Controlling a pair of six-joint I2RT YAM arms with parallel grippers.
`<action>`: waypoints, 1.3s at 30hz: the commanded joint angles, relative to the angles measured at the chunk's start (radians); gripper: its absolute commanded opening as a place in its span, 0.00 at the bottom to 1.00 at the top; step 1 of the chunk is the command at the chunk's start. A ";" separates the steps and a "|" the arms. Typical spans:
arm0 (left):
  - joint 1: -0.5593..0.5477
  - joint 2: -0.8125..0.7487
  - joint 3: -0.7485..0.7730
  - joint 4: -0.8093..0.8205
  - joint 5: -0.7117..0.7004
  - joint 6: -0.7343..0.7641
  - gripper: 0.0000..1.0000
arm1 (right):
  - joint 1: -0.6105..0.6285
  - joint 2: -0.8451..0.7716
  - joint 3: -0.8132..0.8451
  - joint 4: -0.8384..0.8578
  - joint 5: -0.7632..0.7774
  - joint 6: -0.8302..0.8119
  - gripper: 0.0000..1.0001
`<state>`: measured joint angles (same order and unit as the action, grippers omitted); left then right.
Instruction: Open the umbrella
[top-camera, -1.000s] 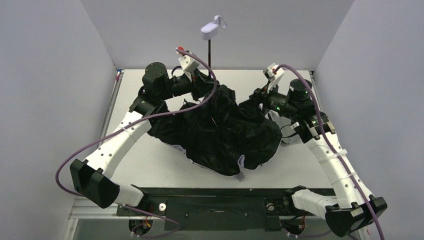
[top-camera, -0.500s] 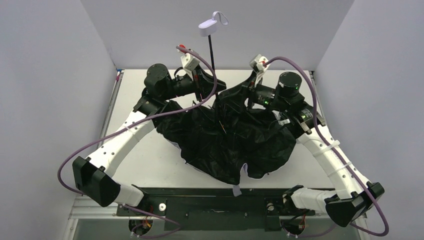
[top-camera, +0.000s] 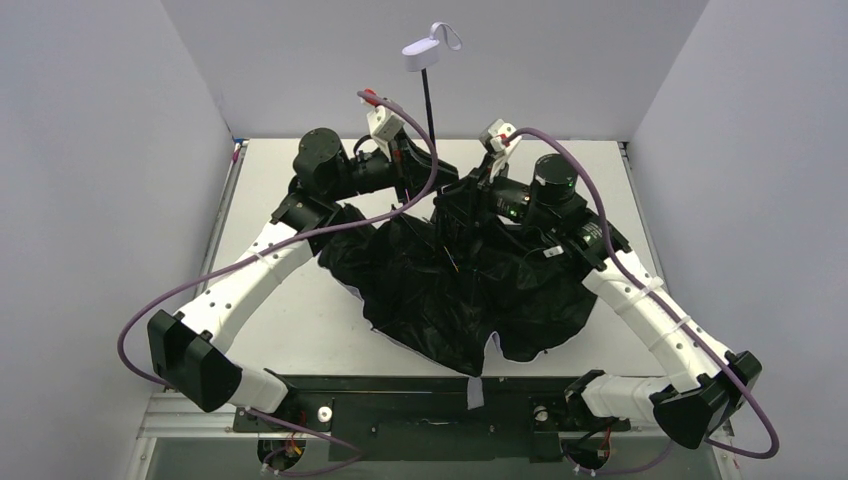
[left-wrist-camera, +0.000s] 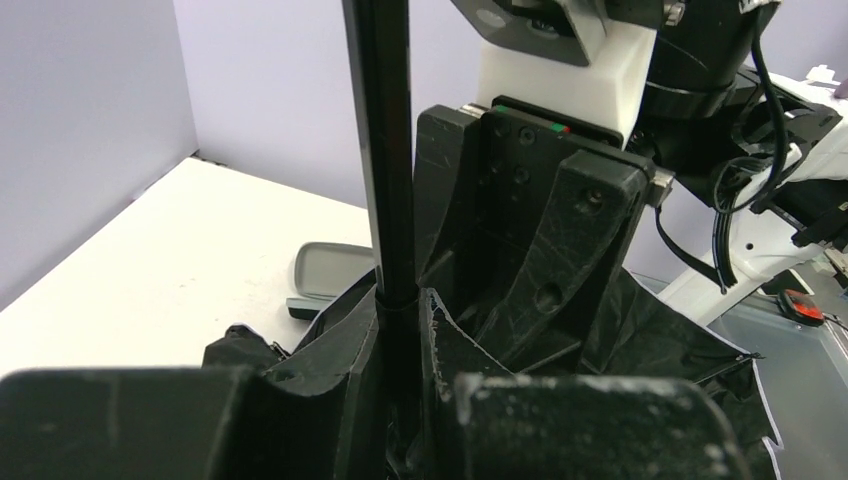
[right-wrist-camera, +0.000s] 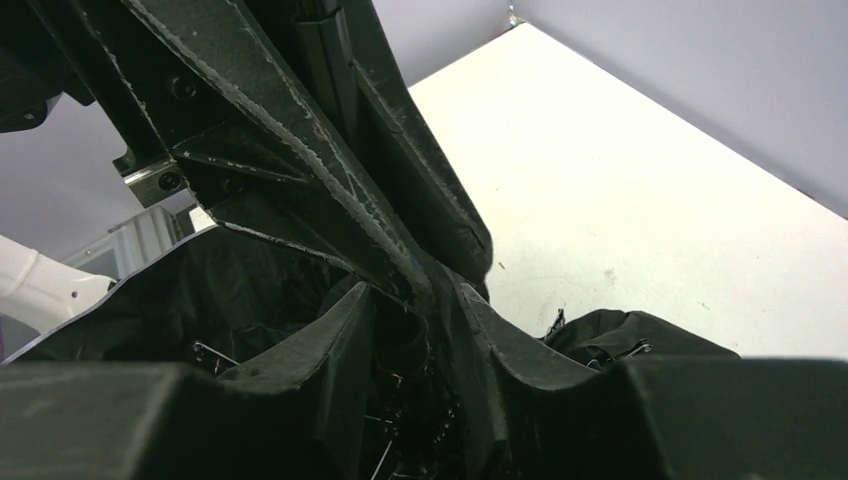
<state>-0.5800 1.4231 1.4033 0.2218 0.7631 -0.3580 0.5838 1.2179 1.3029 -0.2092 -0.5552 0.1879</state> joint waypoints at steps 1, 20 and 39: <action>-0.012 -0.030 0.057 0.098 0.010 -0.031 0.00 | 0.025 0.015 -0.010 0.109 0.089 -0.022 0.27; 0.077 0.001 0.170 0.131 0.001 -0.062 0.00 | 0.044 0.045 -0.250 0.004 0.023 -0.237 0.14; 0.103 -0.010 0.214 0.195 -0.002 -0.057 0.00 | 0.042 0.094 -0.316 -0.026 -0.072 -0.219 0.20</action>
<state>-0.5076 1.4895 1.4387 0.1047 0.7967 -0.3737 0.6239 1.2400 1.0744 0.1020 -0.5510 -0.0040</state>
